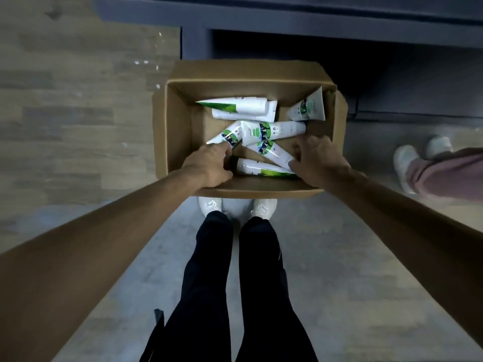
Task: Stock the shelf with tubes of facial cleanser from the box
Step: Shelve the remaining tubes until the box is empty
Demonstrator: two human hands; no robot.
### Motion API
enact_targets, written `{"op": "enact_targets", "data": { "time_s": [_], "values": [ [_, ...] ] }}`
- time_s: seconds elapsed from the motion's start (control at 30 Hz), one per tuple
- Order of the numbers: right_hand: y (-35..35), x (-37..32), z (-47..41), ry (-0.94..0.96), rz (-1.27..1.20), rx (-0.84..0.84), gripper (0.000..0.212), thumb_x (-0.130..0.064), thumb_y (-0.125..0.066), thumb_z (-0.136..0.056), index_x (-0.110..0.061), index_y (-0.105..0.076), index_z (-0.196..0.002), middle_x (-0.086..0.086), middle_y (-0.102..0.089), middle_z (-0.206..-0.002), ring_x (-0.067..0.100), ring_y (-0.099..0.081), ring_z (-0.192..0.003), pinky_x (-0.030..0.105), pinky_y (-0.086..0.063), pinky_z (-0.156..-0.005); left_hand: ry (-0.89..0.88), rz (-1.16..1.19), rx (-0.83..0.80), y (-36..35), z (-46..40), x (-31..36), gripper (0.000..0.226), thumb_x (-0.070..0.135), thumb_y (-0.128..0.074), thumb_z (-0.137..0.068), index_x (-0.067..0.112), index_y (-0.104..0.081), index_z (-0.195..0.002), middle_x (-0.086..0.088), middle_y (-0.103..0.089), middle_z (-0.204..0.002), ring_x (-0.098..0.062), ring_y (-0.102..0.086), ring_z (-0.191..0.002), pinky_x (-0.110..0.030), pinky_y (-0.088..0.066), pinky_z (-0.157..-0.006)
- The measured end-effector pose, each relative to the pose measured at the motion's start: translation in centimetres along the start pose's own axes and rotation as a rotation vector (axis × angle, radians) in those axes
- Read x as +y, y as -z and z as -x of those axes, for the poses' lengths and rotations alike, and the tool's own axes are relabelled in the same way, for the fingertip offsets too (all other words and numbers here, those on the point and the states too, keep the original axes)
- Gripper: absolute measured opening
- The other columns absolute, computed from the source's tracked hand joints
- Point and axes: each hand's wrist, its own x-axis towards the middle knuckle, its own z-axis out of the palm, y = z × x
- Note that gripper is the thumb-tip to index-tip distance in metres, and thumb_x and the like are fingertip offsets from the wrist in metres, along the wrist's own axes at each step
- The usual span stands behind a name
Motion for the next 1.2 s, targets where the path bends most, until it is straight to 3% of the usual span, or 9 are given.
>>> {"op": "enact_targets", "data": {
  "time_s": [0.1,0.23,0.47,0.63,0.77,0.87,1.0,1.1,1.2],
  "values": [
    [-2.1,0.0,-2.3,-0.036,-0.031,-0.014,0.034,-0.026,-0.068,-0.086,-0.01,-0.058,-0.115,0.016,-0.06,-0.119,0.035,-0.059,-0.107,0.033,-0.043,-0.077,0.036,0.068,0.083,-1.0,-2.1,-0.5,0.033,0.025,-0.071,-0.079,0.027,-0.057,-0.109,0.001,-0.065,-0.114,-0.022,-0.062,-0.102,-0.039,-0.052,-0.09],
    [-4.3,-0.1,-4.8,-0.068,-0.062,-0.031,0.039,-0.026,-0.069,-0.086,-0.01,-0.056,-0.12,0.016,-0.059,-0.123,0.034,-0.059,-0.11,0.036,-0.048,-0.084,0.1,0.24,0.306,-2.0,-4.2,-0.8,0.019,0.023,-0.069,-0.08,0.026,-0.06,-0.096,0.004,-0.068,-0.1,-0.021,-0.064,-0.096,-0.038,-0.054,-0.087],
    [-5.0,-0.8,-7.2,0.107,-0.076,0.307,0.035,-0.003,-0.054,-0.084,-0.008,-0.056,-0.118,0.016,-0.059,-0.12,0.038,-0.059,-0.1,0.04,-0.048,-0.084,0.167,0.053,0.323,-2.7,-6.6,-2.3,0.049,0.028,-0.075,-0.077,0.017,-0.051,-0.118,-0.01,-0.049,-0.123,-0.03,-0.054,-0.109,-0.041,-0.048,-0.087],
    [-5.0,-0.9,-8.5,0.137,0.053,0.272,0.034,0.005,-0.054,-0.082,-0.004,-0.054,-0.115,0.017,-0.051,-0.128,0.036,-0.057,-0.1,0.038,-0.044,-0.082,0.178,-0.087,0.309,-2.9,-8.0,-2.1,0.067,0.029,-0.079,-0.076,0.01,-0.042,-0.128,-0.016,-0.041,-0.131,-0.035,-0.048,-0.117,-0.04,-0.042,-0.094],
    [-4.9,-0.7,-8.5,0.142,0.113,0.204,0.036,0.002,-0.057,-0.084,-0.006,-0.052,-0.119,0.018,-0.043,-0.137,0.035,-0.053,-0.108,0.038,-0.043,-0.089,0.198,0.127,0.168,-2.9,-8.6,-2.2,0.041,0.029,-0.079,-0.074,0.017,-0.06,-0.108,-0.01,-0.063,-0.113,-0.028,-0.06,-0.103,-0.03,-0.046,-0.075],
    [-4.6,-0.5,-8.5,0.171,0.123,0.182,0.035,-0.004,-0.062,-0.083,-0.006,-0.055,-0.117,0.018,-0.04,-0.137,0.038,-0.054,-0.105,0.039,-0.045,-0.084,0.206,0.358,0.181,-3.2,-8.4,-2.5,0.025,0.024,-0.081,-0.073,0.016,-0.063,-0.088,-0.003,-0.065,-0.096,-0.022,-0.064,-0.089,-0.026,-0.05,-0.07],
    [-4.6,-0.1,-8.6,0.248,0.165,0.176,0.036,-0.005,-0.062,-0.08,-0.006,-0.056,-0.115,0.017,-0.052,-0.121,0.037,-0.052,-0.104,0.04,-0.042,-0.084,0.221,0.778,0.196,-3.8,-7.7,-2.5,0.022,0.01,-0.077,-0.078,0.016,-0.057,-0.085,-0.01,-0.065,-0.101,-0.025,-0.07,-0.087,-0.043,-0.062,-0.069],
    [-4.7,0.3,-8.7,0.275,0.163,0.191,0.036,-0.005,-0.062,-0.079,-0.01,-0.06,-0.115,0.013,-0.057,-0.115,0.036,-0.051,-0.105,0.04,-0.04,-0.087,0.208,0.869,0.177,-3.8,-7.5,-1.7,0.029,0.013,-0.081,-0.077,0.014,-0.059,-0.097,-0.007,-0.068,-0.097,-0.019,-0.07,-0.077,-0.03,-0.059,-0.059],
    [-4.8,0.6,-8.3,0.283,0.132,0.203,0.034,-0.008,-0.063,-0.08,-0.013,-0.06,-0.114,0.01,-0.058,-0.114,0.034,-0.052,-0.105,0.04,-0.043,-0.088,0.198,0.938,0.19,-3.2,-6.9,-1.1,0.038,0.015,-0.086,-0.071,0.018,-0.066,-0.103,-0.005,-0.072,-0.091,-0.015,-0.068,-0.066,-0.019,-0.047,-0.045]
  ]
}}
